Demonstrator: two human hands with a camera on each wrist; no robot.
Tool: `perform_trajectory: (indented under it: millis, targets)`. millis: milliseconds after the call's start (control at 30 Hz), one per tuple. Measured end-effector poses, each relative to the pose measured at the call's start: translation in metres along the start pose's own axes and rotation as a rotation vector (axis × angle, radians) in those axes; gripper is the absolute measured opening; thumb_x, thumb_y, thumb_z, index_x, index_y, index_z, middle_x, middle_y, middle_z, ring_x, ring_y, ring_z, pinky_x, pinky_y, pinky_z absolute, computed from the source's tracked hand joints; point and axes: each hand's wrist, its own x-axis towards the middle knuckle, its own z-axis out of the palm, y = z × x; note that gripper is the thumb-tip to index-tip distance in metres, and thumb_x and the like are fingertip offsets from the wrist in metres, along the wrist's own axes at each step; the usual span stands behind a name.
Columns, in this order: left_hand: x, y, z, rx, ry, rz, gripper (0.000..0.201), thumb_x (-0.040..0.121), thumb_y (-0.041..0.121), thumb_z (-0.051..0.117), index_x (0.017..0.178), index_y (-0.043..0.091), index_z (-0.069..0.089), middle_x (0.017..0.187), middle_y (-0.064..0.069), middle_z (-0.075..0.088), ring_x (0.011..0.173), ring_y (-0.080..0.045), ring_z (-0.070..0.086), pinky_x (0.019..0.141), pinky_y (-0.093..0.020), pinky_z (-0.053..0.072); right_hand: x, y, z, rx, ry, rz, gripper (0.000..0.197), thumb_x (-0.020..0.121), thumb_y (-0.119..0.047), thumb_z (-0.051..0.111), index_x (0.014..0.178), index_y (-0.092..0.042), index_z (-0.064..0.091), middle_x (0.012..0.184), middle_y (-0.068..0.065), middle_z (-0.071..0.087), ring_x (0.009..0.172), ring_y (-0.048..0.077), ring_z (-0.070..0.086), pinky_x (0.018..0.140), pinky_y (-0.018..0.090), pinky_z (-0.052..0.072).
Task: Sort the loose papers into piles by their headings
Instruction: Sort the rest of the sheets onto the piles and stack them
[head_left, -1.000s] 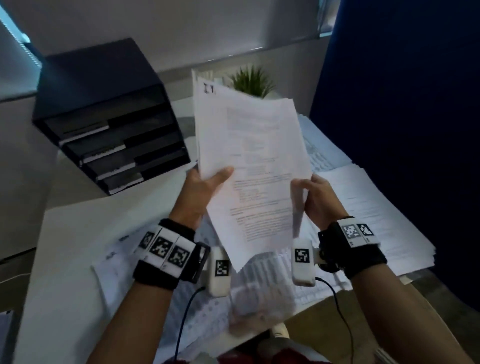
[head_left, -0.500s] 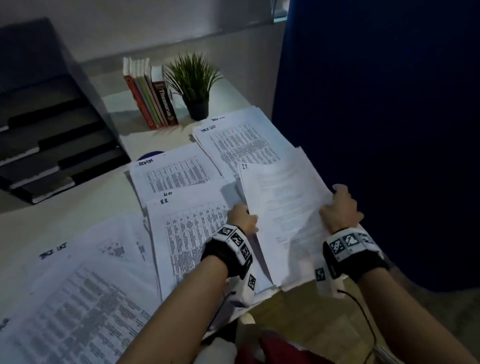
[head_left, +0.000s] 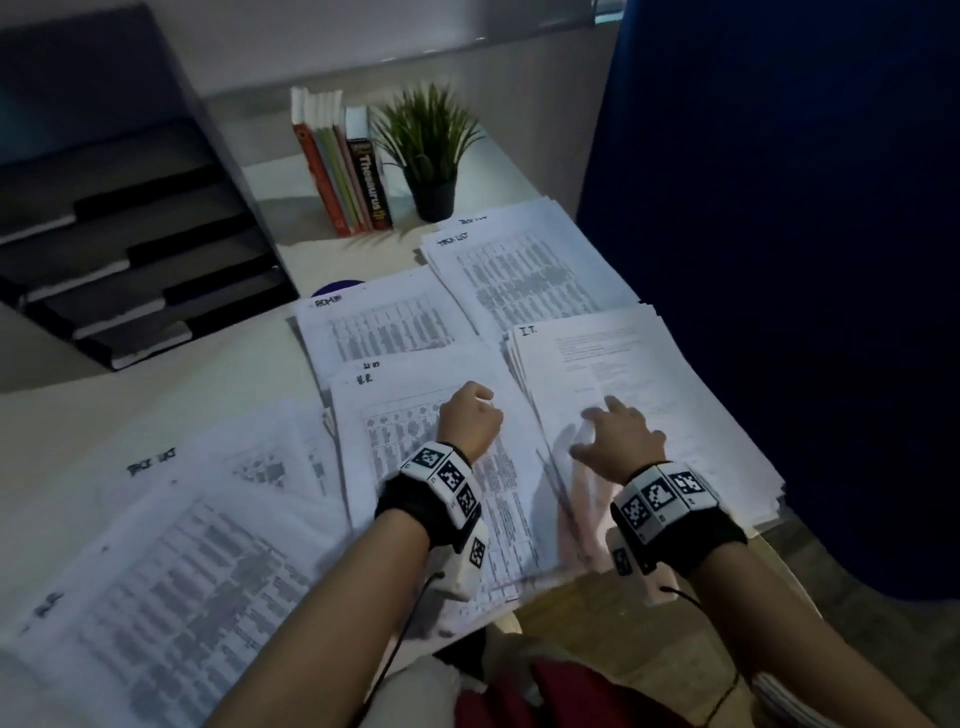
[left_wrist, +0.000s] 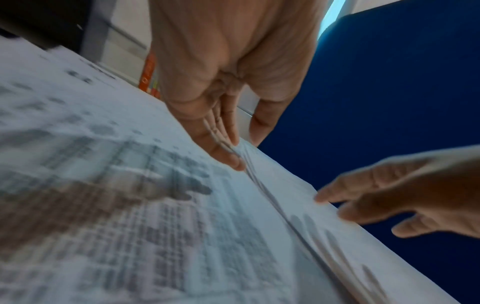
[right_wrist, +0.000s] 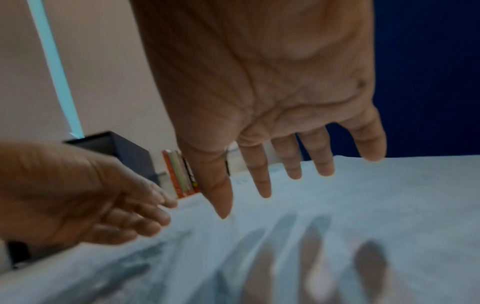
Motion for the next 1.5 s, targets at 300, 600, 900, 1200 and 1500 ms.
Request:
perform_trajectory:
  millis: [300,600,900,1200,1500]
  targets:
    - [-0.013,-0.073,-0.160,0.034,0.384,-0.020,0.021,0.087,0.005,0.049,0.104,0.004,0.062,0.108,-0.016,0.065,0.101,-0.028,0.059,0.084,-0.027,0.046,-0.029,-0.164,0.026,0.050,-0.086,-0.563,0.045,0.089,-0.031,0.056,0.132,-0.020,0.048,0.147,0.004,0.034,0.133,0.024,0.034,0.106,0.042,0.032]
    - [-0.048,-0.189,-0.305,0.316,0.546,-0.465,0.049,0.086,0.015,0.057,0.129,-0.003,0.044,0.137,-0.026,0.037,0.123,-0.041,0.041,0.102,-0.039,0.035,-0.068,-0.254,0.119,-0.215,-0.355,-0.709,0.041,0.086,-0.026,0.059,0.125,-0.020,0.052,0.136,0.006,0.040,0.126,0.030,0.036,0.102,0.048,0.037]
    - [-0.037,-0.224,-0.325,0.193,0.516,-0.125,0.033,0.085,0.004,0.059,0.116,-0.005,0.058,0.114,-0.023,0.061,0.105,-0.035,0.059,0.087,-0.037,0.046,-0.080,-0.277,0.157,-0.344,-0.190,-0.622,0.059,0.078,-0.027,0.066,0.129,-0.027,0.037,0.135,0.002,0.029,0.125,0.029,0.026,0.100,0.053,0.033]
    - [-0.063,-0.208,-0.326,0.055,-0.132,0.121,0.077,0.056,0.079,0.055,0.076,0.005,0.066,0.064,-0.002,0.059,0.053,0.003,0.049,0.054,-0.010,0.033,-0.067,-0.333,0.153,-0.035,0.164,-0.616,0.072,0.084,-0.014,0.060,0.142,-0.039,0.024,0.147,0.009,0.018,0.130,0.033,0.024,0.101,0.052,0.031]
    - [-0.043,-0.229,-0.358,0.102,0.131,-0.089,0.066,0.080,0.064,0.052,0.119,0.011,0.054,0.121,-0.016,0.052,0.112,-0.023,0.050,0.092,-0.031,0.040,-0.065,-0.345,0.168,-0.269,0.051,-0.817,0.020,0.094,-0.022,0.048,0.106,-0.021,0.064,0.115,-0.005,0.062,0.112,0.013,0.054,0.115,0.048,0.008]
